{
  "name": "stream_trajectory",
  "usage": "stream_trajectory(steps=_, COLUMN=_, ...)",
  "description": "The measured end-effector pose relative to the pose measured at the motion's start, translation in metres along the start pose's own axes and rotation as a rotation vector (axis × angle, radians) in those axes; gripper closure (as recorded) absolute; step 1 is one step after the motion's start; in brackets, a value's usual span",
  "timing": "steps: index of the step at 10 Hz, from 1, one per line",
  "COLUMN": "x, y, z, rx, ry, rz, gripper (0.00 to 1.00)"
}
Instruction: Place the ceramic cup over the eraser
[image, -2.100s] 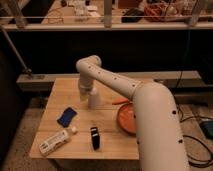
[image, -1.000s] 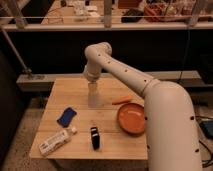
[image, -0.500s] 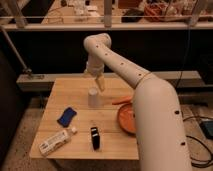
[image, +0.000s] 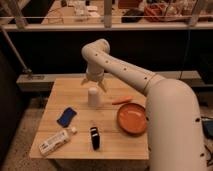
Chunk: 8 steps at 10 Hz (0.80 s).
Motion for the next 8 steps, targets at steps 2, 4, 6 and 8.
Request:
stream_trajectory(steps=2, x=-0.005, y=-0.005, z=0.001, rx=0.064, ry=0.01, rz=-0.032, gripper=0.2)
stream_trajectory(steps=4, x=-0.002, y=-0.009, z=0.004, rx=0.049, ry=-0.01, rz=-0.045, gripper=0.2)
stream_trajectory(steps=6, x=0.003, y=-0.006, z=0.007, rx=0.0, ry=-0.025, rz=-0.049, gripper=0.2)
stream_trajectory(steps=8, x=0.01, y=-0.012, z=0.011, rx=-0.042, ry=-0.032, rz=-0.063, gripper=0.2)
